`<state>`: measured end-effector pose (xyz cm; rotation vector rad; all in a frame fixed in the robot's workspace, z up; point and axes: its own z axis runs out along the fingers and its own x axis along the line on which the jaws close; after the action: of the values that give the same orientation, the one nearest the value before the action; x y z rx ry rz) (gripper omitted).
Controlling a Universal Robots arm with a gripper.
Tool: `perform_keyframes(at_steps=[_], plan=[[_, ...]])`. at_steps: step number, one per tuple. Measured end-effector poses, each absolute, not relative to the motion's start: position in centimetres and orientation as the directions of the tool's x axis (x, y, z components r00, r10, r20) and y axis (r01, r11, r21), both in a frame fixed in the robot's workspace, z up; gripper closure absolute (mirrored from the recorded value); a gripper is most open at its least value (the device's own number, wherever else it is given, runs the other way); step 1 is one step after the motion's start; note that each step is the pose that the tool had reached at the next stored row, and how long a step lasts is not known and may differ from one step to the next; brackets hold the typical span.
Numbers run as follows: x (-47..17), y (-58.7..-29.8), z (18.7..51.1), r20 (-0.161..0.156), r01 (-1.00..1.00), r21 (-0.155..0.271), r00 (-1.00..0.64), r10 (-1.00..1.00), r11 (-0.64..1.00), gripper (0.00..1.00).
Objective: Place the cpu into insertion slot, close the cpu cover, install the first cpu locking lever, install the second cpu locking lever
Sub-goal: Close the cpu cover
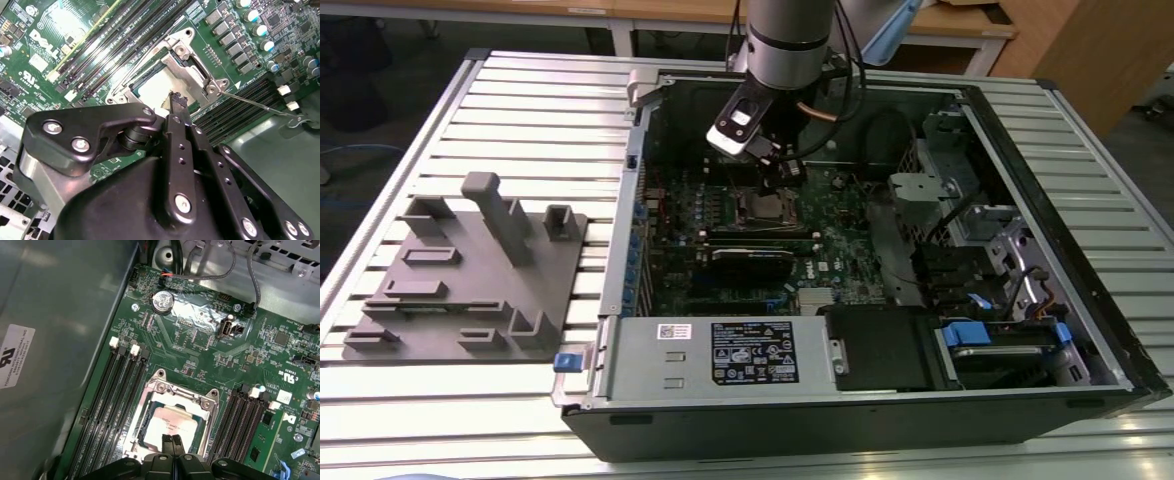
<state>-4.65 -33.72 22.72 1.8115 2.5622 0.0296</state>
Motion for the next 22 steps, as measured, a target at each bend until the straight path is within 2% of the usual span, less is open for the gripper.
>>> perform_keyframes(at_steps=[14, 22], plan=[[-4.65, -33.72, 22.72, 0.008, 0.940, 0.017, -0.340, 0.940, 0.340, 0.90], [-4.65, -33.72, 22.69, 0.008, 0.892, 0.017, -0.453, 0.892, 0.453, 0.90]])
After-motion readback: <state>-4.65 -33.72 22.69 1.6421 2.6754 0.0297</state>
